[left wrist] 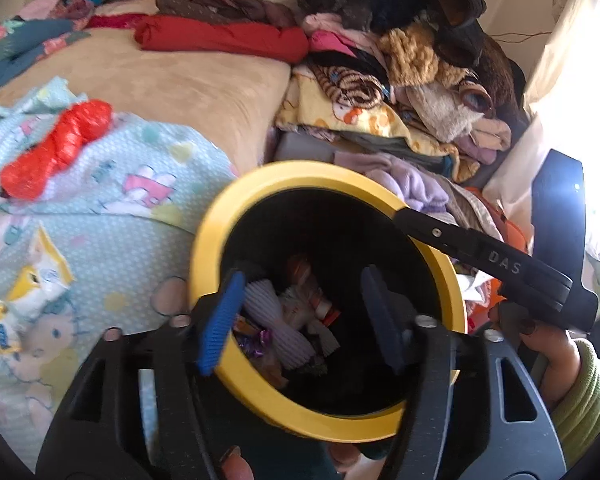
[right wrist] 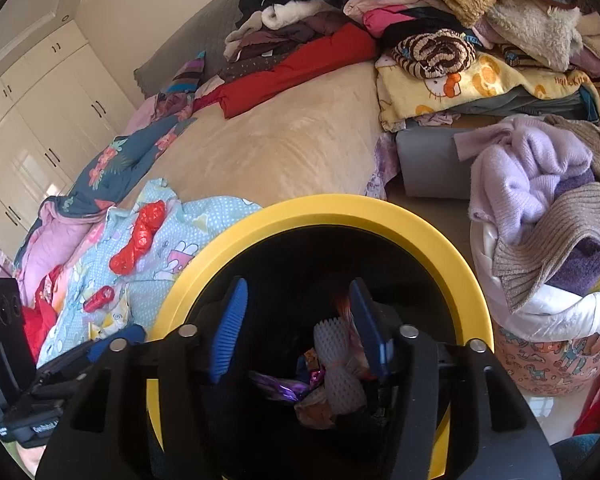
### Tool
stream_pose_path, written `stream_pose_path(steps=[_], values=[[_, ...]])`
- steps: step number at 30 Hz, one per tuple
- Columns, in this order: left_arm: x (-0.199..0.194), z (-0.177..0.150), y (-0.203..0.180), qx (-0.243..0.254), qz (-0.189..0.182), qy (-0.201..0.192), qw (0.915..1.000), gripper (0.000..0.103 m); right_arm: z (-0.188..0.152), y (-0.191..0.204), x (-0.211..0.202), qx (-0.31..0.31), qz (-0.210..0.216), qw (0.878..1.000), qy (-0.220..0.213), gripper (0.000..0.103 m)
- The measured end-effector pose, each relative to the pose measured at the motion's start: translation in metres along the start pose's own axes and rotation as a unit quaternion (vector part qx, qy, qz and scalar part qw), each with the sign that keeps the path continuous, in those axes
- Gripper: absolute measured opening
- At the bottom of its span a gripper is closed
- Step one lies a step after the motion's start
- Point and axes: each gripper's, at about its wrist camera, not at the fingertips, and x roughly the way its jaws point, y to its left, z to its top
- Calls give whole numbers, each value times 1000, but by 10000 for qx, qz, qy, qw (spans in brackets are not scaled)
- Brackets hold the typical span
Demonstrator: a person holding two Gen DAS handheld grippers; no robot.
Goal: Collect trash
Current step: 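Open both tools to drop the wrapper and red packet into the bin, then move the left tool to the yellow wrapper while the right tool approaches the red bag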
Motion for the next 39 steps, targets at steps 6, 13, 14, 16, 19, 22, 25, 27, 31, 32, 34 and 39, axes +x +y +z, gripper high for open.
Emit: stream_pose_path(steps=[6, 13, 14, 16, 19, 22, 25, 27, 31, 32, 34, 39], values=[[-21, 6, 12, 45, 277, -423, 9987, 83, 4, 18, -12, -208, -62, 9990, -388, 68], [-48, 12, 26, 70, 708, -956, 9929, 87, 10, 43, -21, -405, 69, 9971, -639, 74], [-53, 14, 31, 48, 782, -1033, 9916, 87, 11, 46, -21, -434, 90, 9969, -647, 75], [-60, 15, 38, 0, 872, -1130, 9898, 87, 12, 55, -20, -506, 129, 9965, -650, 75], [-69, 17, 50, -76, 974, -1234, 9875, 87, 13, 68, -19, -615, 195, 9958, -650, 76], [-75, 18, 58, -160, 1078, -1309, 9854, 87, 15, 82, -15, -722, 269, 9951, -615, 77], [-82, 17, 69, -273, 1161, -1375, 9833, 87, 17, 98, -9, -860, 352, 9941, -566, 77], [-87, 16, 77, -369, 1214, -1412, 9818, 87, 17, 109, -4, -948, 406, 9933, -527, 77], [-95, 14, 94, -532, 1312, -1465, 9790, 87, 18, 128, 5, -1106, 513, 9915, -452, 78], [-97, 14, 97, -555, 1331, -1473, 9785, 87, 18, 132, 7, -1142, 533, 9911, -435, 78], [-99, 12, 104, -625, 1377, -1481, 9773, 87, 19, 141, 12, -1213, 569, 9902, -395, 78], [-106, 6, 127, -863, 1487, -1466, 9741, 87, 19, 167, 24, -1454, 697, 9865, -298, 78]])
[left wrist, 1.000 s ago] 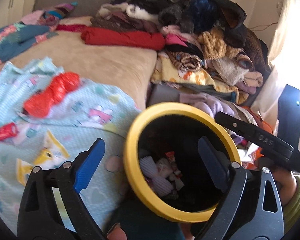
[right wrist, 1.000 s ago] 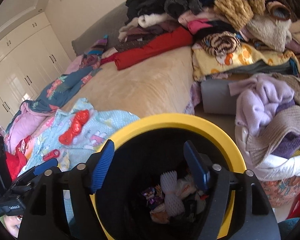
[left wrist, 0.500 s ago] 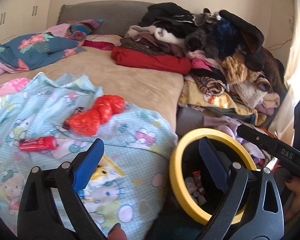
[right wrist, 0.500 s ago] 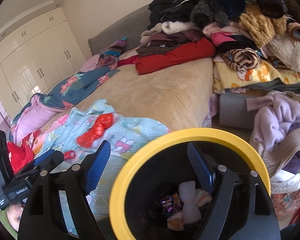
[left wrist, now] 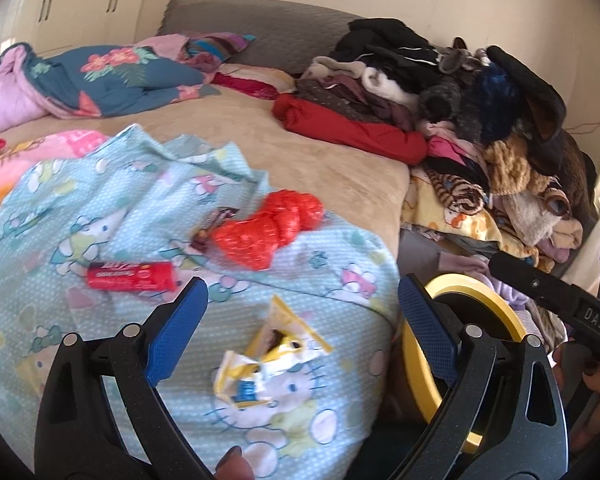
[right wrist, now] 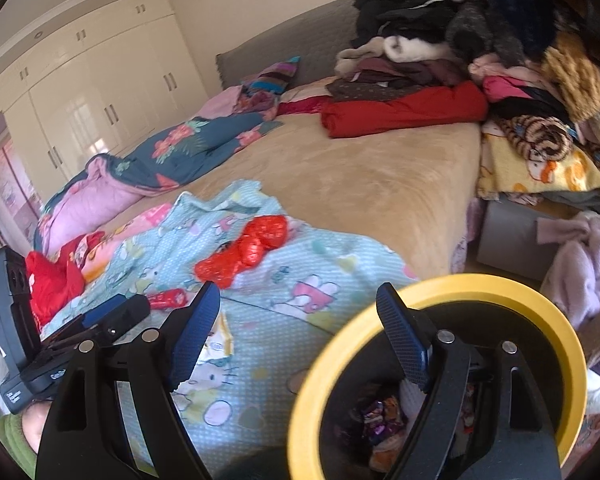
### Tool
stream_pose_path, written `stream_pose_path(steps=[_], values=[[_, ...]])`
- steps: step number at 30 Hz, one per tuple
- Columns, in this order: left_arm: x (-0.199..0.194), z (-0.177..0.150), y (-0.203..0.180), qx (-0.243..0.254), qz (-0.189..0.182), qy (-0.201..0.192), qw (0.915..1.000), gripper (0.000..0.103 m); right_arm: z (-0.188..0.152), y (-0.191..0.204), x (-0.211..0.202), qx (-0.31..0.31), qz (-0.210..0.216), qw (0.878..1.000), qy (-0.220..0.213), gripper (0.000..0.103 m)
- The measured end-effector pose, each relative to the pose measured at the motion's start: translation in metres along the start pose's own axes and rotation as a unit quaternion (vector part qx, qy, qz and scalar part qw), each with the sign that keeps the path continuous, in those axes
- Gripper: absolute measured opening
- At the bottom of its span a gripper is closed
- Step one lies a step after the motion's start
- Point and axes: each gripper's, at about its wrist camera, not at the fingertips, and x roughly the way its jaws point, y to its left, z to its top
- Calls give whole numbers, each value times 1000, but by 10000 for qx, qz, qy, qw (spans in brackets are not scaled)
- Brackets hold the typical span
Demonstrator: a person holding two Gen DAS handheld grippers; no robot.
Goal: Collect trash
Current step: 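Move the left tool to the yellow wrapper while the right tool approaches the red bag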
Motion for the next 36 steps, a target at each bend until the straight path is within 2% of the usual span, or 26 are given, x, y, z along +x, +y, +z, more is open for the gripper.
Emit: stream_pose_path(steps=[9, 13, 15, 23, 30, 34, 36], values=[[4, -10, 39, -240, 142, 215, 9994, 87, 13, 34, 38, -312, 236, 9990, 232, 78], [8, -19, 53, -285, 87, 369, 9989, 87, 17, 47, 60, -439, 297, 9978, 394, 78], [10, -24, 60, -318, 50, 440, 9985, 84, 19, 53, 74, -469, 332, 9971, 495, 78], [22, -39, 70, -510, -442, 699, 9953, 65, 20, 74, 135, -487, 426, 9939, 897, 78], [34, -45, 66, -502, -787, 849, 9920, 58, 21, 81, 189, -385, 374, 9901, 1295, 77], [40, -47, 65, -474, -927, 934, 9902, 57, 21, 77, 213, -132, 418, 9868, 1561, 72], [44, -48, 64, -465, -973, 1000, 9891, 56, 19, 76, 224, -38, 454, 9842, 1710, 65]])
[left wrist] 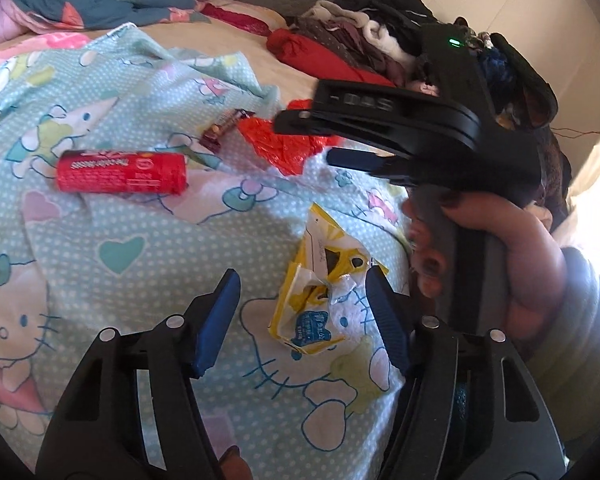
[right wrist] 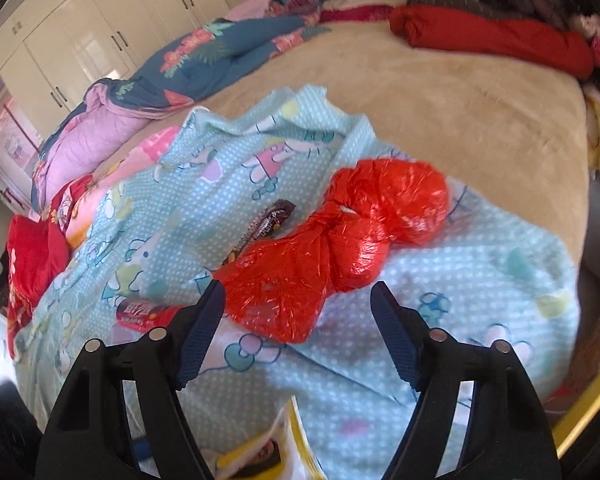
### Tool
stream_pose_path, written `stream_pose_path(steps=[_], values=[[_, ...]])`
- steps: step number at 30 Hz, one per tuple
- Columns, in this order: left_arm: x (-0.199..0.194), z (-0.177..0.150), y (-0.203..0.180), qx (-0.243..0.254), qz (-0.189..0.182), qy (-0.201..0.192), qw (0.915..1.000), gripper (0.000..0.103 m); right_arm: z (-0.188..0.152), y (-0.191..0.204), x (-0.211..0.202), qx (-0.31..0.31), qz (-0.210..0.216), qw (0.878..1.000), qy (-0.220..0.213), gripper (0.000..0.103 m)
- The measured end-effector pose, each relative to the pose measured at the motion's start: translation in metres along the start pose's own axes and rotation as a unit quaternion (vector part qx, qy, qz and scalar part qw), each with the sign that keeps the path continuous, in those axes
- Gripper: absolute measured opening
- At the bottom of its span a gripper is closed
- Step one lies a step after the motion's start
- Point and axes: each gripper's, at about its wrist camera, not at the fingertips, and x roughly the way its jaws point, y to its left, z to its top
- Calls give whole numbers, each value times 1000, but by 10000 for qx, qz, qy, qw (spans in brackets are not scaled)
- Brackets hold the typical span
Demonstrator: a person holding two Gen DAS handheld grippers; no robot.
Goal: Collect trash
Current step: 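Move the left tool to the yellow wrapper while the right tool approaches the red bag, then grasp the yellow wrapper with the left tool while the right tool grasps the red bag, then carry the yellow wrapper and red bag over the bin with both tools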
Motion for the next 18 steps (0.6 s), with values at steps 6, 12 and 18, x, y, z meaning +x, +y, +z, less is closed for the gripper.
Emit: stream_pose_path(steps=[6, 12, 18], values=[[14, -3, -2, 23, 11, 226, 9997, 45, -6, -3, 9, 57, 251, 9995, 191, 10], [16, -4, -3, 60, 34, 283, 9996, 29, -17, 1, -21, -183, 290, 9991, -229, 6], [15, -5, -8, 64, 105, 314, 9994, 23, -25, 1, -53, -290, 263, 9980, -496, 5]])
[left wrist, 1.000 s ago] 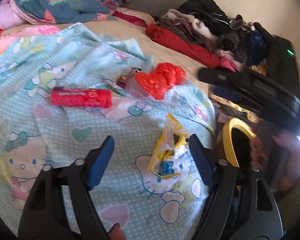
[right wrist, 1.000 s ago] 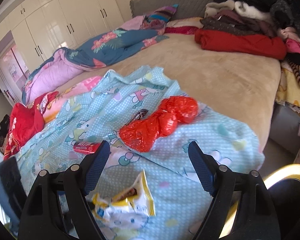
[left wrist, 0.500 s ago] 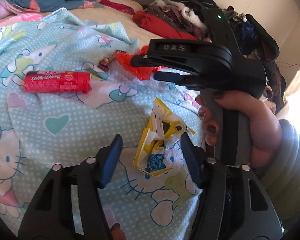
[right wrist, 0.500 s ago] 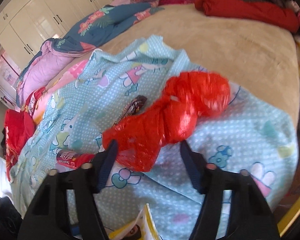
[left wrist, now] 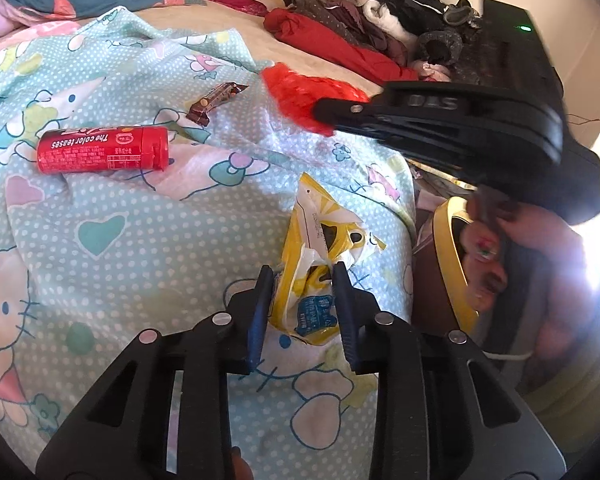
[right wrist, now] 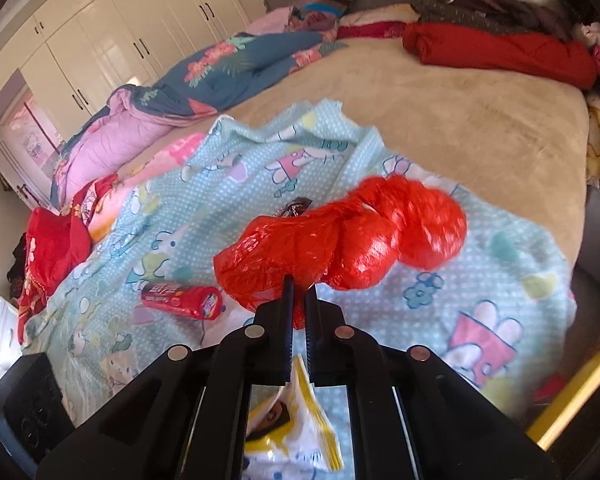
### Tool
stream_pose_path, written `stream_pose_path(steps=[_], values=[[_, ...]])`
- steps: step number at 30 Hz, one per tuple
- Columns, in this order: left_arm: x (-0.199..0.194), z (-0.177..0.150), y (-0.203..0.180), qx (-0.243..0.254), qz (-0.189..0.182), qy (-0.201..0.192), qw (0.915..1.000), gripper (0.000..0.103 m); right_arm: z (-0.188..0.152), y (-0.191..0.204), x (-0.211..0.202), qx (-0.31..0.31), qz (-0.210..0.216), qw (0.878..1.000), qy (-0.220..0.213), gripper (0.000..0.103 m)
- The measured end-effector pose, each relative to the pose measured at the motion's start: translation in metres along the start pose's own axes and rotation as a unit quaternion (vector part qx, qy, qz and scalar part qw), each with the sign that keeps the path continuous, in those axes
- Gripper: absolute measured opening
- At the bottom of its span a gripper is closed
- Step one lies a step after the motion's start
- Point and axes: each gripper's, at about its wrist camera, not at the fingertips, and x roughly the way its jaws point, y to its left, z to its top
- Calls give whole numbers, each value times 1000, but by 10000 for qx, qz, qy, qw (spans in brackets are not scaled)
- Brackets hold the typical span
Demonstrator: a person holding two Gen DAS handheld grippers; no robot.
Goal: Collect trash
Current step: 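Carry the yellow wrapper and red bag over the bin with both tools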
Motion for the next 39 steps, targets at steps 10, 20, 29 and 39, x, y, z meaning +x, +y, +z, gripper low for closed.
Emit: stream_pose_path(steps=[10, 20, 29, 39], values=[[-12, 5, -15, 34, 47, -201, 9998, 22, -6, -2, -56, -109, -35, 9992, -394, 5], [-26, 13, -46, 239, -5, -440, 9987, 22, -18, -9, -107, -136, -108, 9974, -706, 5], [-35, 15, -76, 472, -55, -568, 9973, 22, -33, -23, -146, -51, -201, 9956, -910, 5], [-37, 10, -110, 750, -129, -608, 9952, 22, -53, -48, -183, 131, -335, 9936, -1070, 5]])
